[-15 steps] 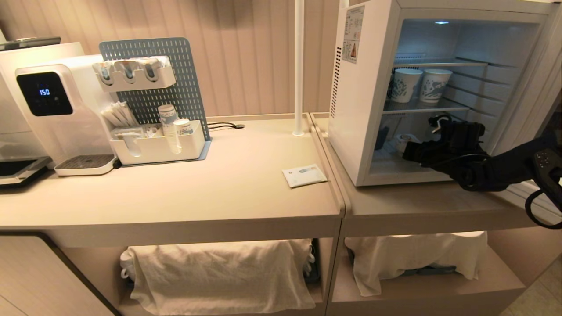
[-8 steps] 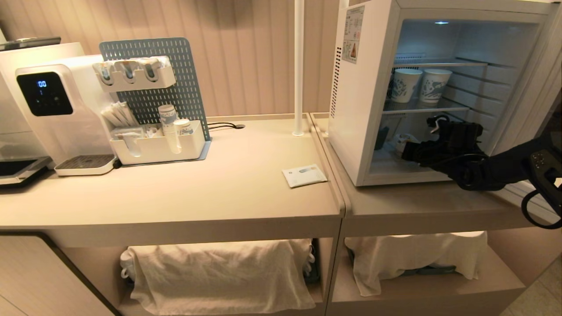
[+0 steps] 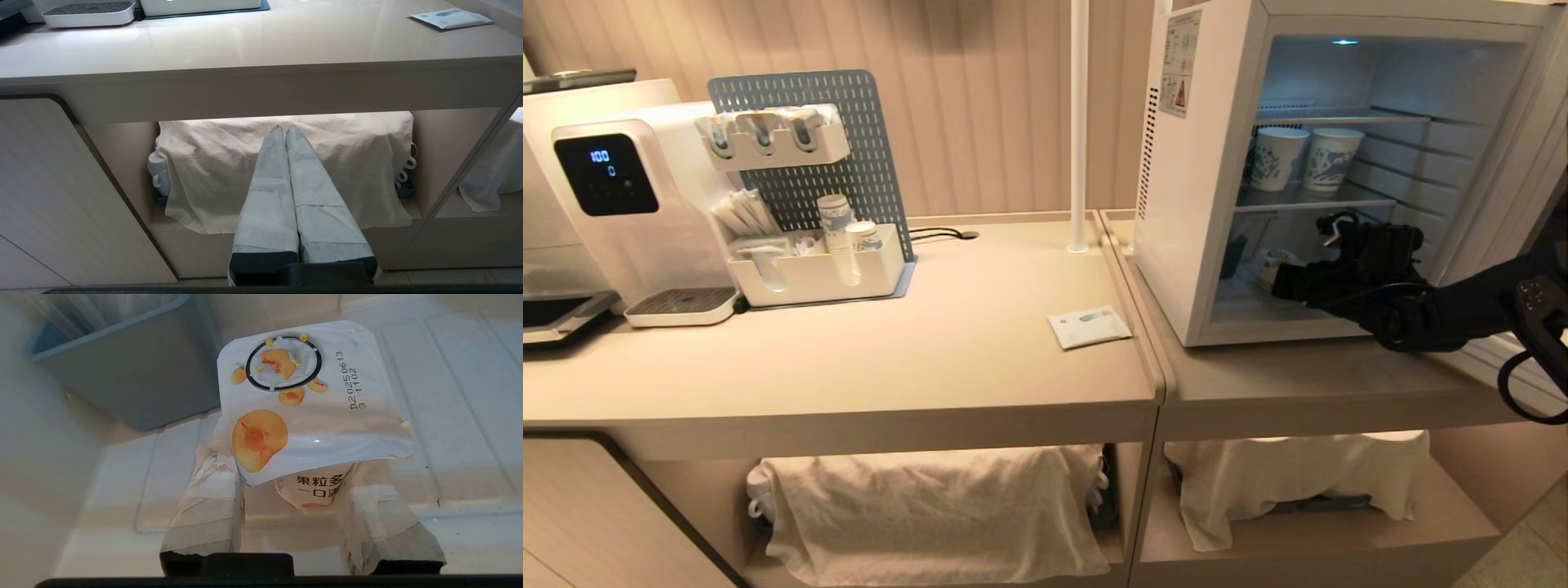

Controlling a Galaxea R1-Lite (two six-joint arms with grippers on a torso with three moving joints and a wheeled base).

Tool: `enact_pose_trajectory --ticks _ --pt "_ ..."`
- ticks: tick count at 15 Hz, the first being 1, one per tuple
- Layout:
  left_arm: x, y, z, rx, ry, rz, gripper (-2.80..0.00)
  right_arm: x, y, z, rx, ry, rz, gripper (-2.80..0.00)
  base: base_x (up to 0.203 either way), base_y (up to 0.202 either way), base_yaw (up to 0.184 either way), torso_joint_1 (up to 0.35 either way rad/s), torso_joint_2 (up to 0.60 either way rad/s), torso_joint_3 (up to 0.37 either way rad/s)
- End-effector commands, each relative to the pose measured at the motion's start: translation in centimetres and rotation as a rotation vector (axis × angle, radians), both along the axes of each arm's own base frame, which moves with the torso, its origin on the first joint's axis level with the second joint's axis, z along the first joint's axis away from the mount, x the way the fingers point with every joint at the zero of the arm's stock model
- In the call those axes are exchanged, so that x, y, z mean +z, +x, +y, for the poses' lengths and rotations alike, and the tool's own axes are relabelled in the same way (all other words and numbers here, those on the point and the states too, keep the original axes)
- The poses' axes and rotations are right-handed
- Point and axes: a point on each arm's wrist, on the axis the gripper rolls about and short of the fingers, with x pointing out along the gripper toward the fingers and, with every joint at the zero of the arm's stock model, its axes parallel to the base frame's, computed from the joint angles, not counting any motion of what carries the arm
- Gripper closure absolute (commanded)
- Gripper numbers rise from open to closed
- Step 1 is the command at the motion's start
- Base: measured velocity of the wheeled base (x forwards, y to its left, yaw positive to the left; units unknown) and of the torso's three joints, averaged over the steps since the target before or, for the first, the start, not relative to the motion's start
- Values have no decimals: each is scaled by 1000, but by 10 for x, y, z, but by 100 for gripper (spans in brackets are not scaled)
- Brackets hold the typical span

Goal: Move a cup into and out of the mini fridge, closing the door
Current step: Put the yoghurt in the freezer

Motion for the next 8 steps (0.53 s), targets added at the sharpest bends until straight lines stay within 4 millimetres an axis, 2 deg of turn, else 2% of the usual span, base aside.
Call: enact_pose_trajectory --ticks 1,2,8 --pt "0 0 0 0 0 0 0 4 -1 0 3 -7 -11 0 0 0 0 0 0 0" --pt "0 0 0 0 0 0 0 2 -1 0 4 -24 -8 -280 0 0 0 0 0 0" --pt "0 0 0 0 0 0 0 9 -5 0 5 -39 -17 -280 0 0 0 0 0 0"
